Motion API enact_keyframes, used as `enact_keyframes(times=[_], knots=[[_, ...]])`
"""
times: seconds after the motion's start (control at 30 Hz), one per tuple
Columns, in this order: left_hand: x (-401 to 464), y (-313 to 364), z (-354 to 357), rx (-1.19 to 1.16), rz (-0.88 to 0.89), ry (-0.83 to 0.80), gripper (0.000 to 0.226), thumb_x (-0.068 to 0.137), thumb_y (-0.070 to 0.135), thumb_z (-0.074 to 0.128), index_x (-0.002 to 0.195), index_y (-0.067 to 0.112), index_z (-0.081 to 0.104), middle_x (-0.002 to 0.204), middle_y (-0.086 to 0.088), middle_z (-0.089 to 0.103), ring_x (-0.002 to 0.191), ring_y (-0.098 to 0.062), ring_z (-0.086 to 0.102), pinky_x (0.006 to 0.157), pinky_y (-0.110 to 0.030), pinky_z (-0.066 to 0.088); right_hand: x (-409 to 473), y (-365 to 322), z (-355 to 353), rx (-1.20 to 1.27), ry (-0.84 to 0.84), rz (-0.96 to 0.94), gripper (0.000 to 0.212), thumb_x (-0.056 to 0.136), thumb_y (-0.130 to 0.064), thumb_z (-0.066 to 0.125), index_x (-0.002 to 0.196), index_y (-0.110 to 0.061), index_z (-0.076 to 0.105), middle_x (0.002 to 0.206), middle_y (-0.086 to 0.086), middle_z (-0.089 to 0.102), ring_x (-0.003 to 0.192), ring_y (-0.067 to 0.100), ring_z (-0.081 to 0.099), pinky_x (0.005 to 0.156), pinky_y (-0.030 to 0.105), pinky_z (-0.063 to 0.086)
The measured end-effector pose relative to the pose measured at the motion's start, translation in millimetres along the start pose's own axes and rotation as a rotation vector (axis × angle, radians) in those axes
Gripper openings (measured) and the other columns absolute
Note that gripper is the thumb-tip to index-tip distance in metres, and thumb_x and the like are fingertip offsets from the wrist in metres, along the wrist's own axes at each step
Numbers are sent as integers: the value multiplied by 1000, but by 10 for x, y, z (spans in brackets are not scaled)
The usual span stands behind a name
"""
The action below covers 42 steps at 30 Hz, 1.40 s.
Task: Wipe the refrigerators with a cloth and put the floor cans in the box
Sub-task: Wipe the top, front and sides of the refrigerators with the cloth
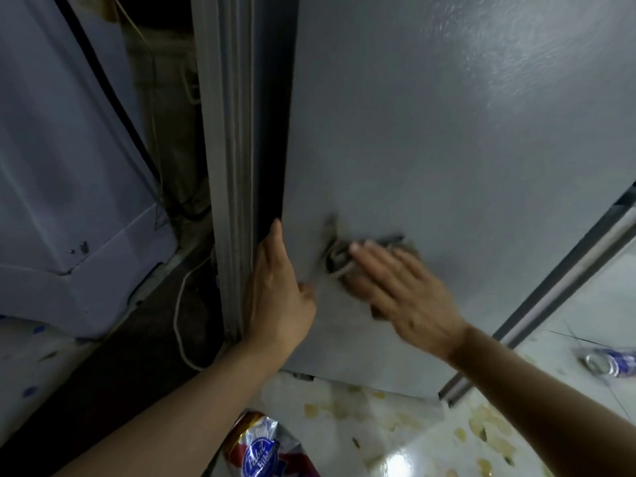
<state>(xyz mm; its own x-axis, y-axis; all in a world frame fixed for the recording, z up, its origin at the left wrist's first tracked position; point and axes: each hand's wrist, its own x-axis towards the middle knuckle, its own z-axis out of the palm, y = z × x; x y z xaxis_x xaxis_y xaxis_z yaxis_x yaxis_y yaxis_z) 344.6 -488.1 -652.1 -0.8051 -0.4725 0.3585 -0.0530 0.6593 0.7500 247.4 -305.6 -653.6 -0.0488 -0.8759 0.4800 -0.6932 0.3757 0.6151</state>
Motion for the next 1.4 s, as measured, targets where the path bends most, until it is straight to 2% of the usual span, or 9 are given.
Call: enact_keyframes(times=[0.1, 0.2, 0.37, 0.53, 0.77, 1.03, 1.17, 1.27, 1.4], knots=[[-46, 56, 41, 12, -7, 39, 89, 80, 4, 60, 149, 13, 6, 155, -6, 17, 141, -22, 23, 110, -24, 22, 112, 445, -262, -32, 251, 189, 45, 95, -4, 43, 140, -12, 40, 151, 16, 27, 142, 32, 22, 117, 45, 16], [-111, 116, 97, 18, 22, 64, 90, 79, 2, 60, 149, 10, 4, 157, -5, 7, 143, -20, 16, 113, -22, 16, 35, 414, -190, -14, 343, 258, 40, 94, -6, 50, 133, -12, 50, 136, 13, 37, 126, 36, 37, 105, 44, 34], [-195, 153, 107, 107, 80, 27, 90, 77, 0, 61, 149, 10, 8, 157, -8, -2, 145, -24, 10, 117, -31, 17, -569, -155, 130, 50, 116, 86, 33, 96, -9, 41, 121, -9, 62, 124, 11, 44, 111, 32, 47, 88, 43, 52], [-288, 321, 147, 271, 276, -2, 90, 66, 0, 67, 145, 7, 25, 157, -13, 11, 138, -36, 28, 108, -48, 32, -570, 179, -184, 8, 148, 85, 30, 98, -9, 44, 124, -12, 60, 127, 9, 47, 113, 29, 53, 98, 43, 45], [-242, 629, 361, 362, 521, -80, 89, 59, -1, 66, 142, 6, 34, 154, -11, 25, 139, -33, 28, 107, -54, 32, -567, 617, -520, -50, 297, 424, 27, 92, -3, 54, 116, -8, 66, 126, 11, 48, 95, 35, 54, 76, 41, 42], [-327, 742, 533, 496, 595, -142, 84, 64, -3, 63, 142, 10, 35, 155, -6, 23, 140, -33, 27, 106, -58, 30, -1066, 8, -250, 126, -79, 287, 19, 90, -12, 50, 97, -15, 68, 120, 11, 47, 81, 30, 58, 69, 42, 52], [-318, 837, 646, 532, 654, -119, 84, 61, 3, 59, 141, 12, 37, 152, -5, 32, 135, -31, 35, 105, -59, 29, -960, 460, -576, 24, 84, 500, 21, 84, -8, 52, 102, -9, 62, 121, 13, 42, 89, 36, 54, 71, 41, 47], [-278, 896, 708, 558, 665, -74, 81, 60, 16, 42, 141, 14, 33, 150, -2, 33, 133, -26, 31, 105, -59, 25, -884, 838, -783, -86, 224, 749, 43, 69, -9, 66, 110, -9, 51, 122, 13, 38, 93, 32, 44, 70, 36, 34], [-251, 879, 780, 592, 664, -50, 79, 63, 18, 35, 141, 17, 31, 150, 1, 27, 132, -26, 30, 105, -59, 27, -987, 649, -563, -62, 318, 859, 37, 78, -4, 55, 115, -6, 48, 125, 11, 34, 92, 31, 38, 67, 34, 40]])
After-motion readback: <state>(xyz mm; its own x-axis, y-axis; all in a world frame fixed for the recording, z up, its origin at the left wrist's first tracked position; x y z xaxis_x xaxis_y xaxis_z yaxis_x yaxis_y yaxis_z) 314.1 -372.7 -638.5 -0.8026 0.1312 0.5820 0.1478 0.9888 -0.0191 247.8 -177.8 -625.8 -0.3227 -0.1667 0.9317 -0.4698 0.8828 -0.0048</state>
